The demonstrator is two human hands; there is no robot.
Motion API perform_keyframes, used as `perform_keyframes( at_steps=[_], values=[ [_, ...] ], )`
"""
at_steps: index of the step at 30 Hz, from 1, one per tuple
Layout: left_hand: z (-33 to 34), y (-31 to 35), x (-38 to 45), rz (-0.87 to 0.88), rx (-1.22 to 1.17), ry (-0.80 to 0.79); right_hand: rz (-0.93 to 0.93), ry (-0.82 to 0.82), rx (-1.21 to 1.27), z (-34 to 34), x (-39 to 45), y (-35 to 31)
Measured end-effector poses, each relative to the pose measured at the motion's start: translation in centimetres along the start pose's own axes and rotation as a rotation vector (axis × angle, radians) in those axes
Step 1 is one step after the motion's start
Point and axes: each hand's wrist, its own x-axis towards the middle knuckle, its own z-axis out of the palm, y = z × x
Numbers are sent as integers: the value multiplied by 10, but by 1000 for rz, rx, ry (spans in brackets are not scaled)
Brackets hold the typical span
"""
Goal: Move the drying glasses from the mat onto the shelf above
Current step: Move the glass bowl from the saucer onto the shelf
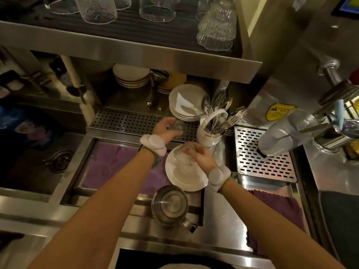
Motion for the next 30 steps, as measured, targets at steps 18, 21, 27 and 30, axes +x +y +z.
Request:
perform_keyframes(
  at_steps=[18,21,27,30],
  values=[
    [20,-13,43,-69,138,-71,142,26,80,9,35,-11],
    [22,-18,44,-73,185,-46,156,27,89,8,35,-11],
    [17,-20,41,-18,193,-22,185,21,104,7,34,-13],
    [13,-20,36,-36,170,-24,185,14,86,8,33,-15]
  ],
)
